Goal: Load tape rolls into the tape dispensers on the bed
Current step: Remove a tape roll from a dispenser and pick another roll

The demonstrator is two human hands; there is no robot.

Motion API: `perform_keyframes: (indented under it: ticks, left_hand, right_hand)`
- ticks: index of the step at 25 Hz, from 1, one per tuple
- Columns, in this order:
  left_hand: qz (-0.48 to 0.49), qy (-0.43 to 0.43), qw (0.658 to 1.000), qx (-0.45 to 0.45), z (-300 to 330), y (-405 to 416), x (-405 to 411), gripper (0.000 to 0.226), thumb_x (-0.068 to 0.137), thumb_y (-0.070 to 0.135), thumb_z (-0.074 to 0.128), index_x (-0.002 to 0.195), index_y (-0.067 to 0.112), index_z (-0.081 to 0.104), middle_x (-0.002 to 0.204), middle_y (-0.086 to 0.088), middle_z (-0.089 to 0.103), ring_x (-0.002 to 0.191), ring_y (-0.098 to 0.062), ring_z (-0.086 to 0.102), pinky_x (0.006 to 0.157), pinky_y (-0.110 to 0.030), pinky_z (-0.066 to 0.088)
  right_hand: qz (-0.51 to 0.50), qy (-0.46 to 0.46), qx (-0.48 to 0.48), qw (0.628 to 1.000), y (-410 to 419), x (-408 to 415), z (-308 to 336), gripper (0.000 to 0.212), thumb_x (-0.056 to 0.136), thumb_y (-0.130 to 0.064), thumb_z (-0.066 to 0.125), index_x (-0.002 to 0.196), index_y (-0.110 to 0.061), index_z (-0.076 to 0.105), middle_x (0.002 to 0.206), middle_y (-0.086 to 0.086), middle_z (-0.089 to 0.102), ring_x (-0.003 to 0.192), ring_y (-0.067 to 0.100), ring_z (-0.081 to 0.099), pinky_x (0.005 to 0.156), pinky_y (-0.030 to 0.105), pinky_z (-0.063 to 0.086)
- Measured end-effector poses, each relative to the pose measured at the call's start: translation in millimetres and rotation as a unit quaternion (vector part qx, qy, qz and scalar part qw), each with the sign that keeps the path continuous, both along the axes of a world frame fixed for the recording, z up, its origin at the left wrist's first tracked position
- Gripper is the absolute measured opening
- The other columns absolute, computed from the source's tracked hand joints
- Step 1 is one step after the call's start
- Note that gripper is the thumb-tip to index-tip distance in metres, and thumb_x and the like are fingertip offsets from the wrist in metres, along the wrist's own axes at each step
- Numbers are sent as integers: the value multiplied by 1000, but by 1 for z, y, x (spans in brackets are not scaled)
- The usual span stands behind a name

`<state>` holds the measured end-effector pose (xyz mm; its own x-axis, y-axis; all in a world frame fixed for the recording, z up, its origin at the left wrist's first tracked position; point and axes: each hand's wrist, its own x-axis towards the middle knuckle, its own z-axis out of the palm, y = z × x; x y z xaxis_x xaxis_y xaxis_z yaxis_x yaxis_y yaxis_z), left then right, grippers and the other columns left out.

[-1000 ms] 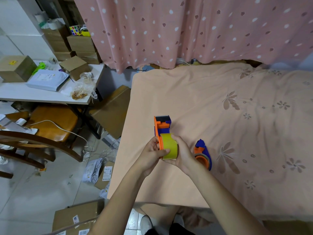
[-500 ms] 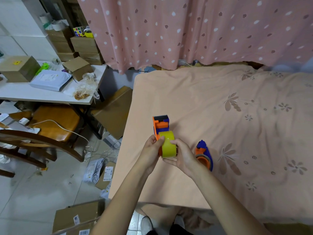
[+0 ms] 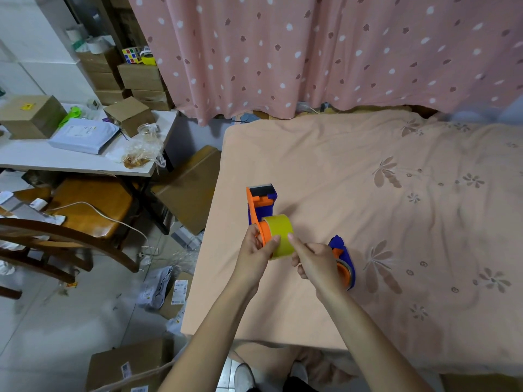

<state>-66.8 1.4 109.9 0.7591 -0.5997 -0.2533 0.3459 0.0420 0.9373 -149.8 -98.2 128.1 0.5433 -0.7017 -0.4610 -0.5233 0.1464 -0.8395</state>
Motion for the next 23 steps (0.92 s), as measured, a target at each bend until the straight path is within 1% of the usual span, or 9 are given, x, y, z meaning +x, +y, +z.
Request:
perform_keyframes:
  ticks: [2, 4, 6, 8, 11, 13, 16, 20, 23]
  left_hand:
    - [8, -4, 1000, -5, -1, 1, -1, 28, 84, 20, 66, 108, 21, 52, 105, -6, 63, 93, -16, 60, 74, -19, 53]
    - [13, -1, 1000, -3, -3, 1, -3, 36, 81, 22, 66, 113, 17, 52, 108, -9, 64, 93, -16, 62, 72, -19, 53]
    - [22, 3, 1000, 3, -6, 0, -4, 34, 85, 14, 67, 115, 12, 51, 108, -11, 64, 91, -16, 63, 68, -16, 52]
    - [28, 14, 999, 1, -8, 1, -3, 37, 83, 15, 67, 116, 11, 51, 106, -12, 63, 90, -18, 61, 67, -17, 51]
    - [44, 88, 995, -27, -10, 3, 2, 28, 90, 15, 61, 116, 11, 52, 108, -12, 62, 98, -25, 58, 84, -36, 50]
    - [42, 101, 994, -29, -9, 4, 5, 21, 95, 11, 53, 116, 13, 52, 110, -9, 62, 101, -24, 59, 93, -42, 48]
    - [36, 89, 995, -23, -7, 4, 10, 16, 96, 10, 52, 111, 15, 54, 107, -8, 63, 99, -24, 60, 89, -38, 49]
    - [20, 112, 993, -17, -4, 3, 18, 18, 95, 7, 53, 110, 17, 53, 109, -5, 63, 97, -19, 61, 83, -31, 52]
    - [-6, 113, 994, -4, -4, 4, 24, 19, 95, 5, 51, 111, 16, 52, 110, -6, 63, 94, -18, 65, 80, -30, 54]
  right_hand:
    - [-21, -23, 71, 997, 2, 0, 4, 39, 89, -41, 63, 69, -7, 68, 60, 4, 67, 48, 13, 52, 50, 24, 46]
    - [-57, -51, 185, 980, 5, 1, 4, 29, 90, -30, 63, 78, -5, 70, 66, 6, 70, 53, 13, 56, 54, 22, 50]
    - [-82, -77, 268, 957, 5, 3, 2, 20, 90, -21, 63, 81, -5, 69, 73, 8, 68, 61, 14, 58, 58, 21, 52]
    - [-91, -93, 300, 945, 5, 4, -2, 17, 90, -15, 60, 77, -5, 64, 72, 8, 63, 62, 15, 58, 58, 21, 52]
    - [-91, -98, 312, 941, 4, 5, -6, 23, 87, -10, 55, 64, -8, 54, 62, 5, 57, 57, 15, 54, 58, 23, 50]
    - [-85, -92, 310, 942, 4, 4, -11, 25, 84, -8, 52, 60, -10, 50, 59, 4, 58, 58, 15, 54, 60, 24, 50]
    - [-60, -88, 287, 952, 5, 1, -14, 26, 81, -5, 50, 56, -10, 51, 67, 7, 61, 70, 17, 59, 69, 27, 53]
    - [-66, -120, 277, 951, -3, -1, -16, 21, 81, 1, 50, 60, -4, 50, 87, 14, 65, 97, 28, 65, 93, 40, 55]
    - [-108, -141, 274, 945, -18, -2, -18, 18, 78, 4, 48, 61, -3, 48, 87, 22, 64, 90, 32, 67, 82, 38, 60]
